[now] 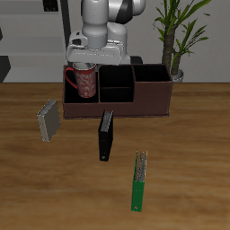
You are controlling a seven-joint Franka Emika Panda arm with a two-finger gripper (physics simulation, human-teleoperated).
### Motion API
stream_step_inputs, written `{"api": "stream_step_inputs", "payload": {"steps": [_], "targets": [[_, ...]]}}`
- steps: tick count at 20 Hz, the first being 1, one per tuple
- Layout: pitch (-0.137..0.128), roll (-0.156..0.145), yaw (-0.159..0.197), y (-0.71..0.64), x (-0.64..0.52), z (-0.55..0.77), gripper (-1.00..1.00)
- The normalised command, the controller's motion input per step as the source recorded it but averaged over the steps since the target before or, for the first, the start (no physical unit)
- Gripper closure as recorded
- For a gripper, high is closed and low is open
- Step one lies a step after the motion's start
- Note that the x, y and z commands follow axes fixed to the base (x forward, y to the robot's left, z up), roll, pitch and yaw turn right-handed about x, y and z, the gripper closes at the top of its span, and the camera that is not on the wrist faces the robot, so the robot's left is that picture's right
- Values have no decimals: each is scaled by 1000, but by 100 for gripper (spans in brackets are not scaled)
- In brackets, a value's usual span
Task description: Place the red mug into the back desk caddy's left compartment
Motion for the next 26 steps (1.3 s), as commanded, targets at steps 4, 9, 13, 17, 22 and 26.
{"api": "stream_step_inputs", "payload": {"steps": [4, 9, 13, 17, 22, 26], "targets": [[23, -15, -38, -52, 4, -115, 100], [22, -5, -42, -28, 50, -131, 100], [13, -1, -27, 3, 27, -119, 100], [17, -10, -7, 20, 64, -132, 100], [36, -28, -6, 27, 76, -180, 100], [61, -6, -36, -52, 77, -202, 100]]}}
